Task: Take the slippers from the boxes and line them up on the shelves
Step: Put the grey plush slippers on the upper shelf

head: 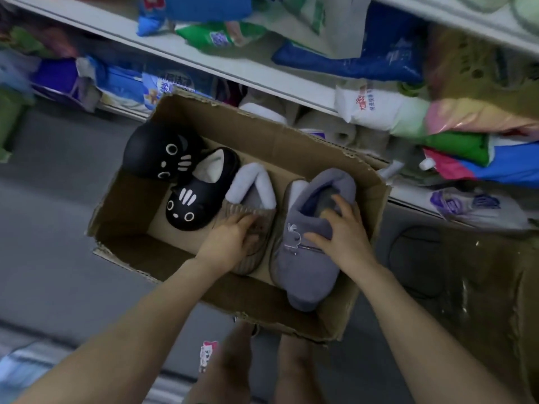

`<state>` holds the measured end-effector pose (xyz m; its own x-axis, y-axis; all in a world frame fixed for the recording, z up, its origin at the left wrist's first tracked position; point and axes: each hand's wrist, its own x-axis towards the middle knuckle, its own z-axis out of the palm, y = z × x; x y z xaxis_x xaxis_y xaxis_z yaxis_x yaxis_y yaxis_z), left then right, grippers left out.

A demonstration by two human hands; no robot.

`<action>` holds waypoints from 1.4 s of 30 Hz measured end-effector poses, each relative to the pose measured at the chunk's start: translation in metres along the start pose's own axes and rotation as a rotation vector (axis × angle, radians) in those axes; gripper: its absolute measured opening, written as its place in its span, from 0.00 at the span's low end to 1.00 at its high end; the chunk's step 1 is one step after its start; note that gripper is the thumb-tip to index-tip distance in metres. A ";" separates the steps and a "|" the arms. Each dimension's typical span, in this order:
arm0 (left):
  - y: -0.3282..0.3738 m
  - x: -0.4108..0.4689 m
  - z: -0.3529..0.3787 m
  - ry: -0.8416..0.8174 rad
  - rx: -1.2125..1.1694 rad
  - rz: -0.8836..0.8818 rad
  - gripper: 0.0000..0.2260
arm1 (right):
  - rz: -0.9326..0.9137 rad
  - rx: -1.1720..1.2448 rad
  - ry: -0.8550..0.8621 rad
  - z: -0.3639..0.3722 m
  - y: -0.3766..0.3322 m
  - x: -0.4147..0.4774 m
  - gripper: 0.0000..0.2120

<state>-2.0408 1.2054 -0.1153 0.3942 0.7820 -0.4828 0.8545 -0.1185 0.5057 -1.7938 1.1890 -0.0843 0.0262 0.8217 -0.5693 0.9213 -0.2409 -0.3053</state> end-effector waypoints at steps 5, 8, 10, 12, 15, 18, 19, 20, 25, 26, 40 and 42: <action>0.042 -0.004 -0.012 -0.132 -0.560 -0.042 0.21 | -0.178 0.294 0.104 -0.014 -0.015 -0.009 0.06; 0.041 -0.008 -0.015 -0.019 -0.721 -0.094 0.25 | -0.311 0.444 0.114 -0.024 -0.026 -0.001 0.08; 0.024 -0.013 -0.021 0.087 -0.748 -0.194 0.34 | -0.303 0.587 0.215 -0.032 -0.022 0.007 0.19; 0.000 -0.019 -0.032 0.135 -0.706 -0.269 0.37 | -0.195 0.521 0.312 -0.035 -0.006 0.015 0.21; -0.036 -0.033 -0.042 0.189 -0.725 -0.348 0.36 | 0.024 0.193 0.194 -0.027 0.015 0.015 0.18; -0.054 -0.045 -0.041 0.208 -0.750 -0.362 0.35 | 0.157 -0.053 -0.171 0.001 0.008 0.002 0.22; -0.056 -0.048 -0.037 0.203 -0.768 -0.367 0.35 | 0.173 -0.086 -0.250 0.012 0.004 -0.004 0.24; -0.057 -0.049 -0.034 0.198 -0.798 -0.374 0.34 | 0.193 -0.090 -0.288 0.021 -0.001 -0.009 0.26; -0.050 -0.044 -0.019 0.173 -0.853 -0.360 0.33 | 0.170 0.029 -0.035 0.028 -0.026 -0.025 0.25; -0.049 -0.042 -0.018 0.170 -0.864 -0.358 0.34 | 0.077 0.041 0.064 0.023 -0.034 -0.026 0.24; -0.036 -0.035 -0.003 0.158 -0.678 -0.280 0.33 | 0.269 0.703 -0.099 0.056 -0.017 -0.014 0.36; -0.034 -0.036 -0.002 0.145 -0.687 -0.268 0.33 | 0.276 0.856 -0.139 0.067 -0.010 -0.017 0.40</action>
<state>-2.0852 1.1826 -0.1136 0.1136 0.8087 -0.5771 0.4924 0.4587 0.7397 -1.8291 1.1431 -0.1228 0.1051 0.6219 -0.7760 0.2851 -0.7664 -0.5756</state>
